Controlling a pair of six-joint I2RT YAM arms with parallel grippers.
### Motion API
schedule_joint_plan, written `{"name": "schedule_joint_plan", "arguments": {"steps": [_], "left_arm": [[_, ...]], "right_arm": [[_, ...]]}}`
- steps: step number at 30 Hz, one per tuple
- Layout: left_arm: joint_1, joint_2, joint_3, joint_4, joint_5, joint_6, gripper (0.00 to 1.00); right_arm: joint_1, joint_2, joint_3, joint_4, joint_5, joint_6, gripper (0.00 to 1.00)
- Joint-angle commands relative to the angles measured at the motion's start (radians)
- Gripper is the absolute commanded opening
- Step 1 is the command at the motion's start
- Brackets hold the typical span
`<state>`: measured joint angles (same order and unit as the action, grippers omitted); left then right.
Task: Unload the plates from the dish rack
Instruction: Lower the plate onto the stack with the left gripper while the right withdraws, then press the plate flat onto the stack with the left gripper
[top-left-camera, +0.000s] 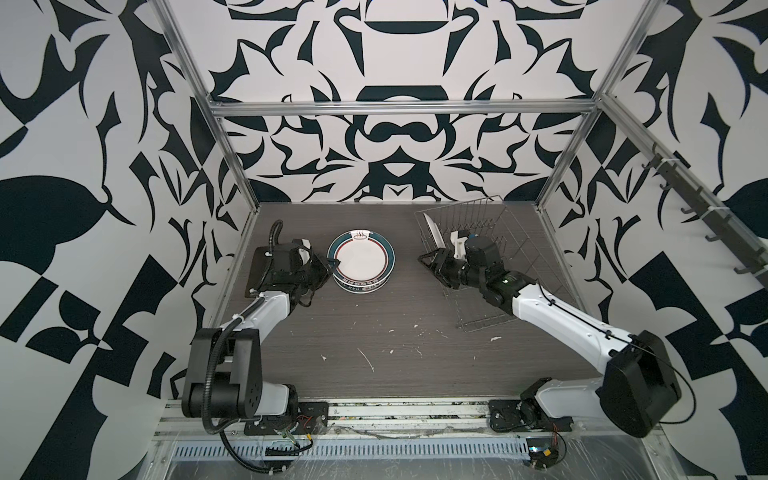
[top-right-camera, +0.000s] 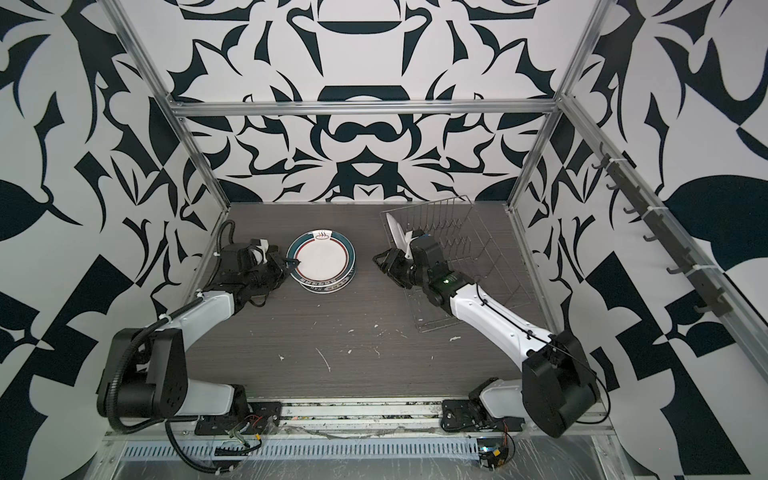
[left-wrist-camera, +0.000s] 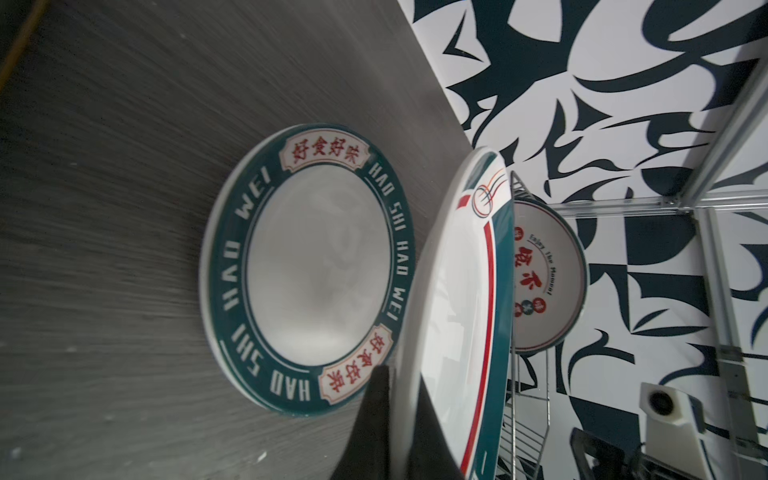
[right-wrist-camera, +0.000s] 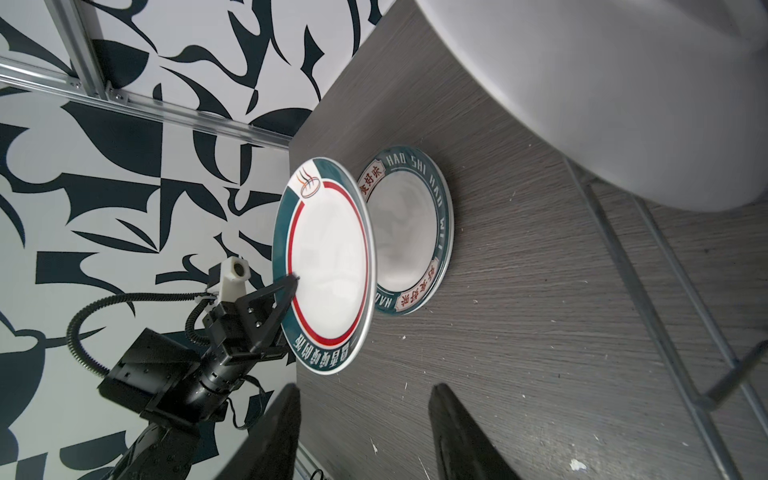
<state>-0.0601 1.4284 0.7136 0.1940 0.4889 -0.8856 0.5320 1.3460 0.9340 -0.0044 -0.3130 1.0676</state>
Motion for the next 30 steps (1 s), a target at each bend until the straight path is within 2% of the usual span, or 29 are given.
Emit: {"name": "schedule_joint_plan", "arguments": {"steps": [1, 9, 30], "left_arm": [[0.005, 0.024, 0.067, 0.008, 0.005, 0.06, 0.0], [0.005, 0.116, 0.102, -0.005, -0.007, 0.1, 0.0], [0.005, 0.251, 0.14, 0.019, -0.016, 0.116, 0.0]], "right_arm": [[-0.002, 0.001, 0.07, -0.037, -0.015, -0.059, 0.53], [-0.001, 0.004, 0.098, -0.121, 0.041, -0.116, 0.52], [-0.001, 0.016, 0.114, -0.166, 0.029, -0.14, 0.52]]}}
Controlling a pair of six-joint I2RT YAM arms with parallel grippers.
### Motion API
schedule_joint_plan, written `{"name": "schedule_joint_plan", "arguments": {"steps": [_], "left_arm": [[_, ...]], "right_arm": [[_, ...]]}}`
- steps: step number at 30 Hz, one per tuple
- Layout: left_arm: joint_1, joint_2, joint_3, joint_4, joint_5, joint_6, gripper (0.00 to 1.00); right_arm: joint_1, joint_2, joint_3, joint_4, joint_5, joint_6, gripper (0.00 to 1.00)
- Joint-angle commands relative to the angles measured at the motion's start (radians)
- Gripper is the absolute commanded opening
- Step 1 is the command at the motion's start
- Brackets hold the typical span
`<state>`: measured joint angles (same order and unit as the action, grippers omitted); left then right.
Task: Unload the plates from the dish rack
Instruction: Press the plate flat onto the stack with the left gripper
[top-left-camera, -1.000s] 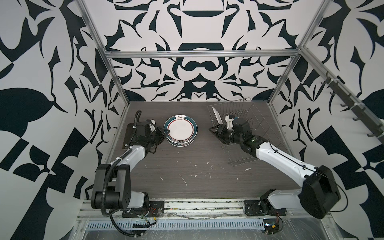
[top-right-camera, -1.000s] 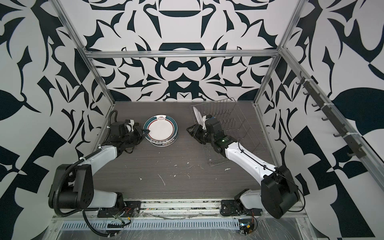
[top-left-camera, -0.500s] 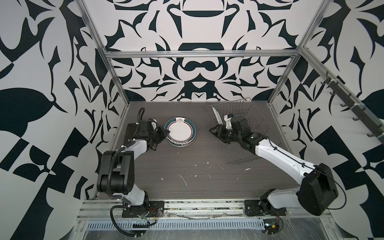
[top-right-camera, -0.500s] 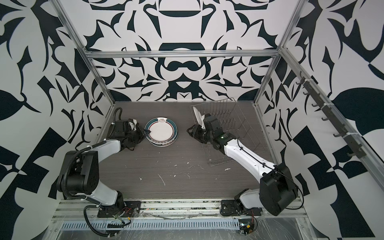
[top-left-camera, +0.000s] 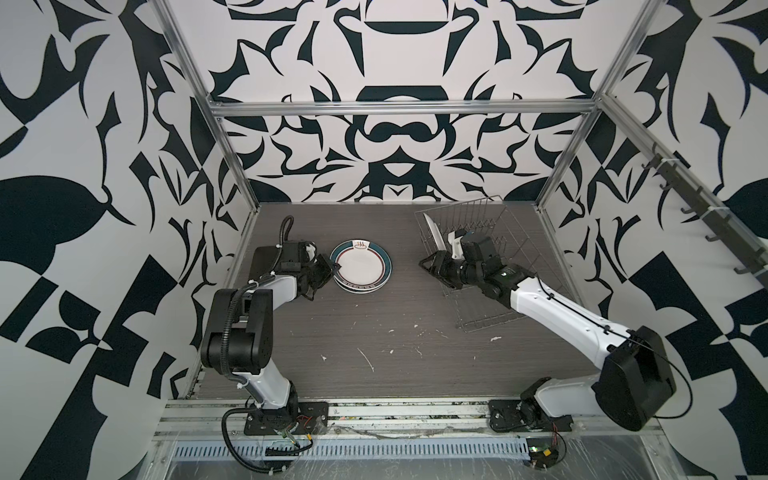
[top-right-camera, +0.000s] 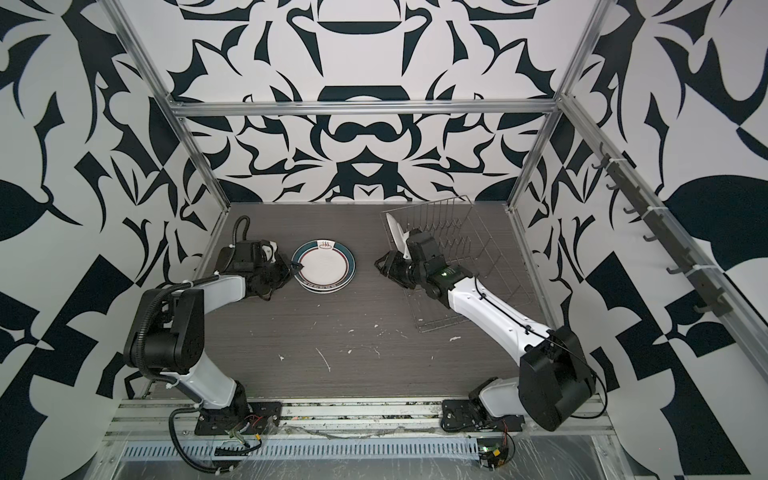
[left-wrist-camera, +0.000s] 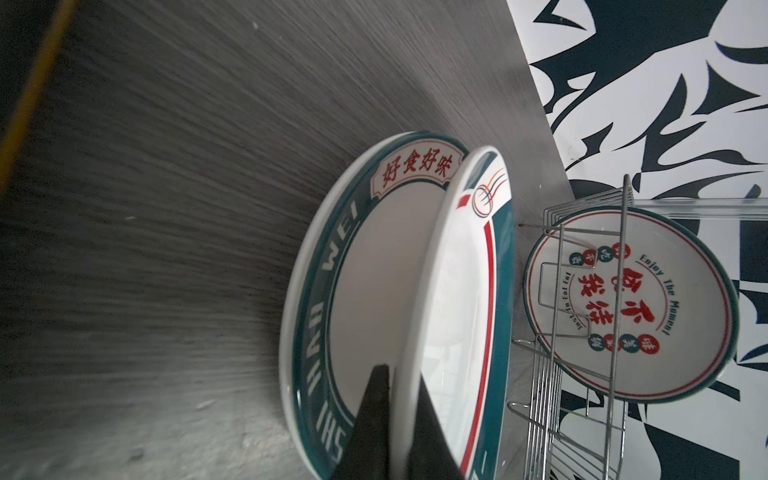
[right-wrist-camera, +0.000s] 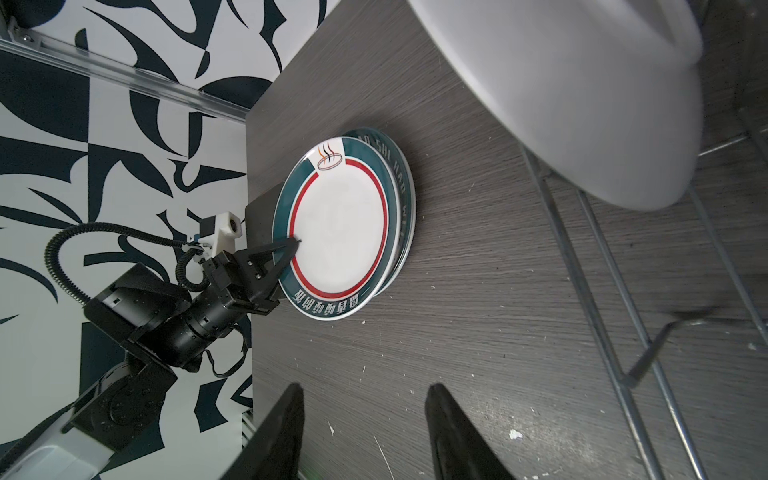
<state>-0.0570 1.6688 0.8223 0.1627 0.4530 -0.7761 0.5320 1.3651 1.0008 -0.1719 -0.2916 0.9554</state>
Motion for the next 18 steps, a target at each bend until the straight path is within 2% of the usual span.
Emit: {"name": "schedule_joint_plan", "arguments": {"steps": [1, 16, 18], "left_arm": [[0.002, 0.016, 0.032, 0.052, 0.021, 0.008, 0.0], [0.002, 0.062, 0.063, 0.043, 0.04, 0.014, 0.0], [0.001, 0.064, 0.063, 0.04, 0.041, 0.014, 0.02]], "right_arm": [[-0.001, -0.001, 0.047, 0.002, 0.008, -0.028, 0.52], [-0.001, 0.021, 0.046, 0.005, -0.007, -0.018, 0.51], [0.0, 0.022, 0.045, 0.006, -0.006, -0.017, 0.51]]}}
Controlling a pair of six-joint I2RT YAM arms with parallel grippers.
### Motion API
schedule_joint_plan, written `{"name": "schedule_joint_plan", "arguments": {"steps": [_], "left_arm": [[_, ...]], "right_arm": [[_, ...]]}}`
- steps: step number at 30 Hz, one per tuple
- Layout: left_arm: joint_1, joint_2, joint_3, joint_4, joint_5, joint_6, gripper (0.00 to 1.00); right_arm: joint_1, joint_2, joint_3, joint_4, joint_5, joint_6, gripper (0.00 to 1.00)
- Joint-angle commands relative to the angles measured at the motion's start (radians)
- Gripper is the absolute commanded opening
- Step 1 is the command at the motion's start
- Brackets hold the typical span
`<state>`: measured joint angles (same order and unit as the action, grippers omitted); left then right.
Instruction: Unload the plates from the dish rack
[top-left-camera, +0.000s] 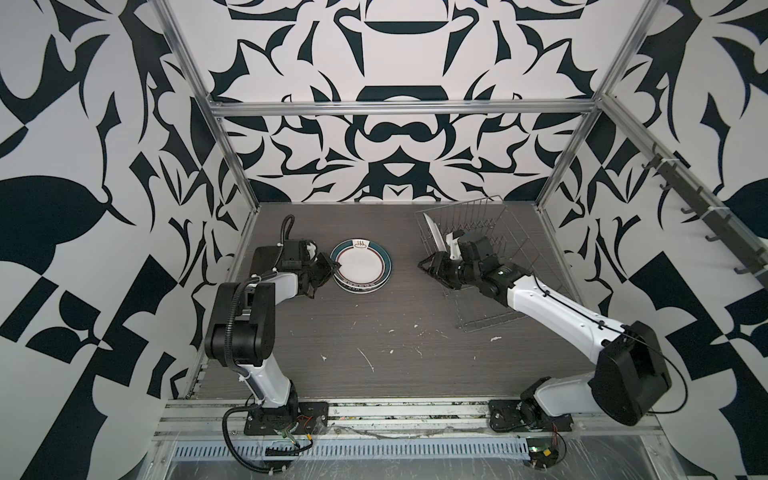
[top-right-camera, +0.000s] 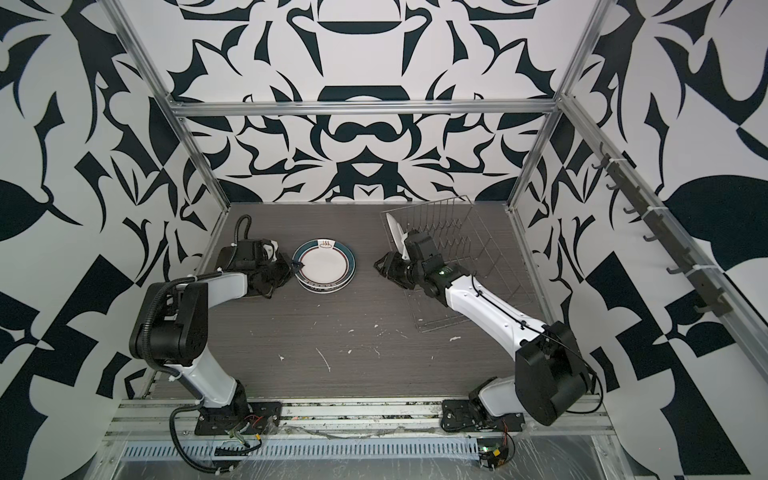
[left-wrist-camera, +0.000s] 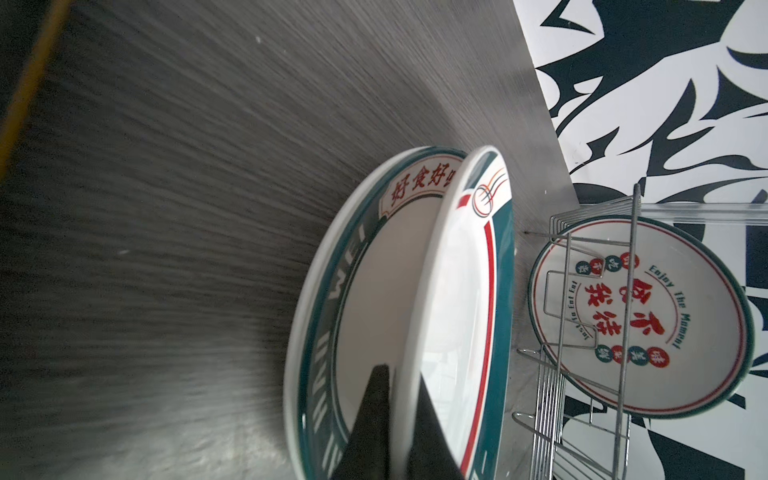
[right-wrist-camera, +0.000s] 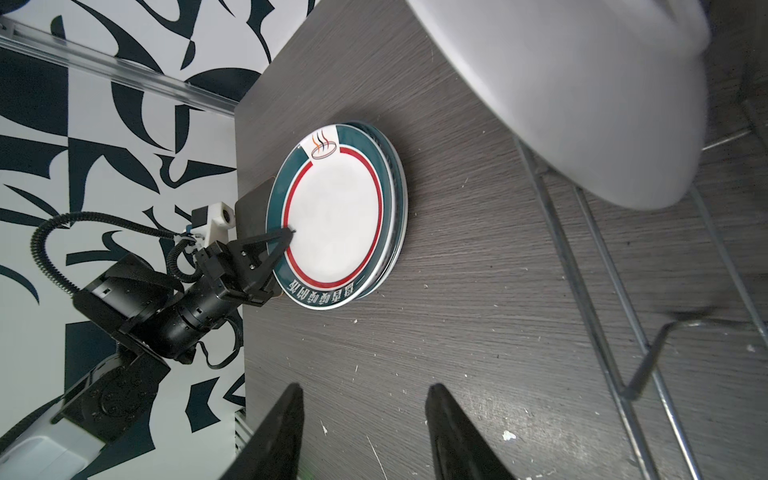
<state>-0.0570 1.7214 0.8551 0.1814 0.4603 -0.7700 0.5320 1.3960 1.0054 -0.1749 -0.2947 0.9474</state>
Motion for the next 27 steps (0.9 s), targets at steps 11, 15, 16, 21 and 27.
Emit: {"name": "schedule_joint_plan", "arguments": {"steps": [11, 15, 16, 21, 27], "left_arm": [[-0.003, 0.007, 0.034, 0.001, 0.029, 0.009, 0.16], [-0.004, 0.011, 0.042, -0.011, 0.034, 0.011, 0.25], [-0.004, 0.01, 0.042, -0.013, 0.034, 0.012, 0.27], [-0.009, -0.006, 0.054, -0.054, 0.009, 0.043, 0.34], [-0.027, -0.016, 0.111, -0.192, -0.064, 0.129, 0.41]], "right_arm": [[-0.001, -0.022, 0.039, 0.005, -0.001, -0.01, 0.52], [-0.001, -0.027, 0.035, 0.002, 0.002, -0.01, 0.52], [-0.001, -0.029, 0.036, 0.0, 0.001, -0.011, 0.51], [0.0, -0.031, 0.038, -0.003, 0.0, -0.012, 0.52], [-0.001, -0.035, 0.042, -0.009, -0.006, -0.022, 0.52]]}}
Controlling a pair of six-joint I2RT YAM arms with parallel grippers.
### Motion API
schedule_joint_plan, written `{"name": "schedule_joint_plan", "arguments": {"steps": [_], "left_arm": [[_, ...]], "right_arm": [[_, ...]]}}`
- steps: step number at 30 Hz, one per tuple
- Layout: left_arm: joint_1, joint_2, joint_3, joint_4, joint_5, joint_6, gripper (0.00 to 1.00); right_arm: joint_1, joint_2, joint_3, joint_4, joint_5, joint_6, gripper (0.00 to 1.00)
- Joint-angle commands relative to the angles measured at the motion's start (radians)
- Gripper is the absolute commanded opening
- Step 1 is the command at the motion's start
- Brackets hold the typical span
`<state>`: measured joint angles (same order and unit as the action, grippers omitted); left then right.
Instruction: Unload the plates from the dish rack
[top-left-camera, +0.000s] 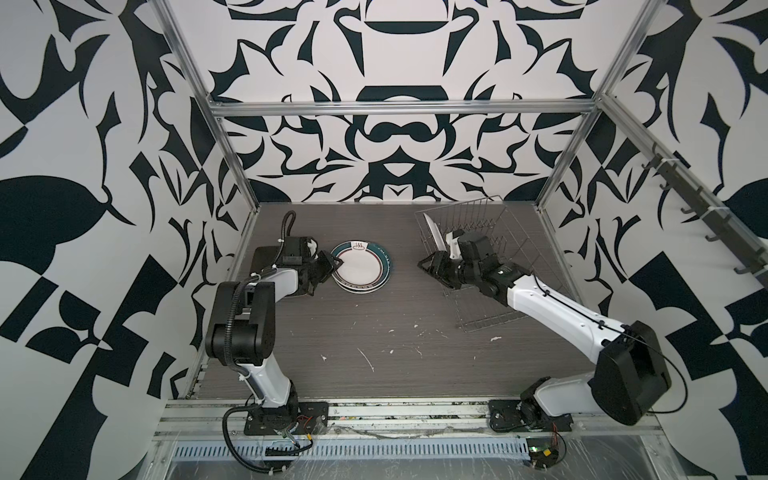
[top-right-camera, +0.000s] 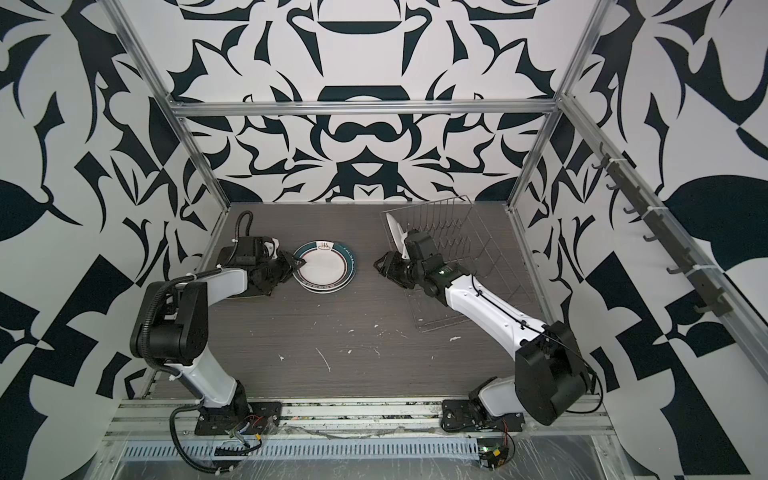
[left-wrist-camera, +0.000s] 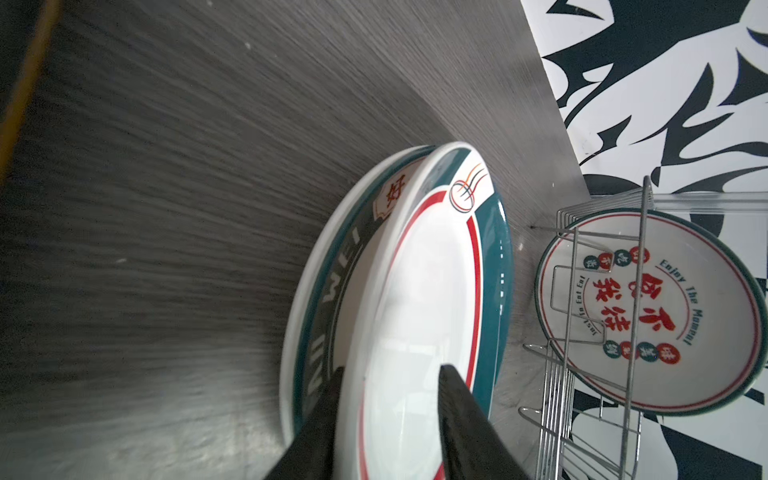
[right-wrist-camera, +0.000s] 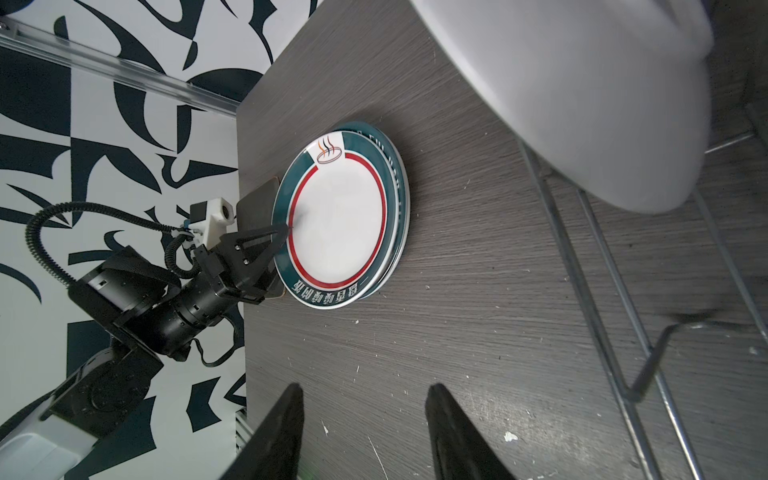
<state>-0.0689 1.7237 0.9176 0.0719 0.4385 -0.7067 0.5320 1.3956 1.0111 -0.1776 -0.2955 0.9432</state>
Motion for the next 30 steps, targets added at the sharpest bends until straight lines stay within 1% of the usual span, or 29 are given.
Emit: {"name": "schedule_joint_plan", "arguments": {"steps": [1, 3, 6, 13, 17, 22, 30], "left_arm": [[-0.021, -0.021, 0.054, -0.098, -0.055, 0.077, 0.42], [-0.028, -0.02, 0.067, -0.127, -0.071, 0.092, 0.44], [-0.031, 0.0, 0.1, -0.177, -0.063, 0.11, 0.48], [-0.049, 0.011, 0.159, -0.305, -0.149, 0.161, 0.55], [-0.049, 0.026, 0.198, -0.372, -0.164, 0.193, 0.59], [-0.049, 0.039, 0.214, -0.398, -0.158, 0.208, 0.62], [-0.05, 0.046, 0.229, -0.426, -0.17, 0.219, 0.7]], "right_arm": [[-0.001, -0.035, 0.037, -0.006, -0.005, -0.018, 0.51], [-0.001, -0.035, 0.037, -0.007, -0.007, -0.018, 0.52], [-0.001, -0.039, 0.037, -0.009, -0.007, -0.02, 0.52], [0.0, -0.048, 0.037, -0.021, -0.001, -0.029, 0.52], [-0.001, -0.054, 0.034, -0.025, -0.001, -0.03, 0.52], [0.0, -0.061, 0.027, -0.026, 0.004, -0.034, 0.52], [-0.001, -0.066, 0.027, -0.028, 0.006, -0.041, 0.52]]}}
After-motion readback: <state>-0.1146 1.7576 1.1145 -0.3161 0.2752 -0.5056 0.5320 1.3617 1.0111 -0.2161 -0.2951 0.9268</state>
